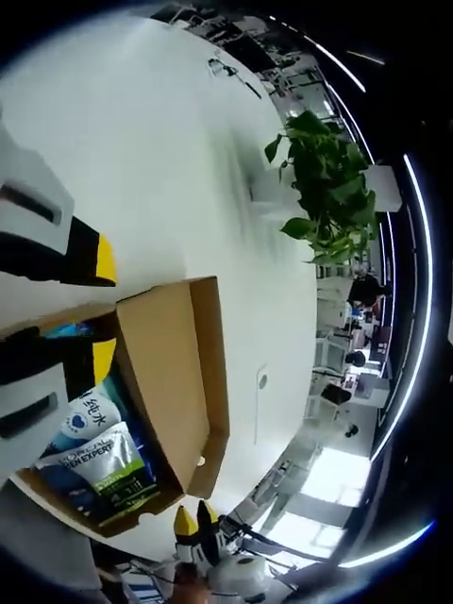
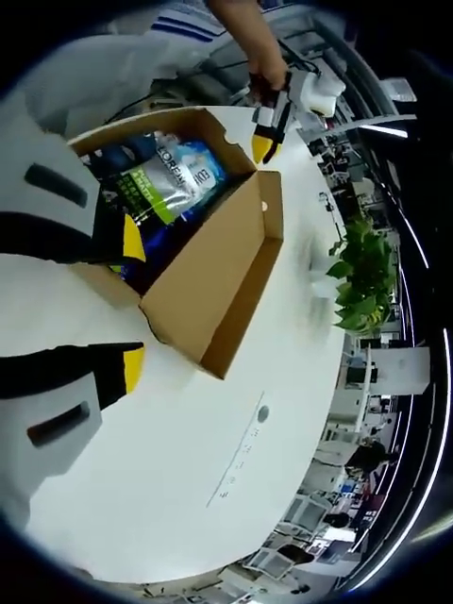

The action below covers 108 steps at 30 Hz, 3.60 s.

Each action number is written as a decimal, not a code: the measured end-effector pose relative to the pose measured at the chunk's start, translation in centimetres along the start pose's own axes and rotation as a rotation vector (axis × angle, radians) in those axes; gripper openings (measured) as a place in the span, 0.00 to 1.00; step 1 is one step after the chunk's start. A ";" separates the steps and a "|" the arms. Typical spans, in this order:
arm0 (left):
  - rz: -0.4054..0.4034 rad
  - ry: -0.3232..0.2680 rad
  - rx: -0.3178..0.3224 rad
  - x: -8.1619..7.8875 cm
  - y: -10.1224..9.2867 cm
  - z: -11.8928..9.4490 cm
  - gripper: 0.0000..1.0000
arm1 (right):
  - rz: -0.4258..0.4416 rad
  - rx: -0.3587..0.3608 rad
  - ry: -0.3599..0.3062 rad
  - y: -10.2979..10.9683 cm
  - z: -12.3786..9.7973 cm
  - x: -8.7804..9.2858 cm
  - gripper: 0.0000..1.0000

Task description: Operate the shoe box by opening the lid, removing the specified soft item, and placing it in the target area until the item is outside and the box remains undamaged.

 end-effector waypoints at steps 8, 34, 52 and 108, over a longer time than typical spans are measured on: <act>0.018 0.009 0.061 0.5 -2.2 -1.0 0.22 | -0.005 -0.028 -0.013 1.4 -1.8 0.3 0.40; -0.053 0.191 0.297 5.8 -9.3 -0.3 0.27 | -0.021 -0.047 -0.028 5.3 -5.6 2.4 0.60; -0.115 0.262 0.409 7.2 -12.7 1.1 0.23 | 0.015 -0.046 -0.035 6.6 -6.8 4.1 0.65; -0.222 0.132 0.377 7.0 -8.9 -0.7 0.00 | 0.084 -0.196 0.063 9.4 1.2 3.9 0.45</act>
Point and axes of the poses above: the point that each gripper's makers call its tool centre point, and the gripper's own axes: z roughly forward along the fingers, y roughly to its left, x roughly out of its underside, the point moved 4 cm from there along -z, roughly backward along the fingers, and after that the axes turned 1 degree about -x, right-handed, at the moved point
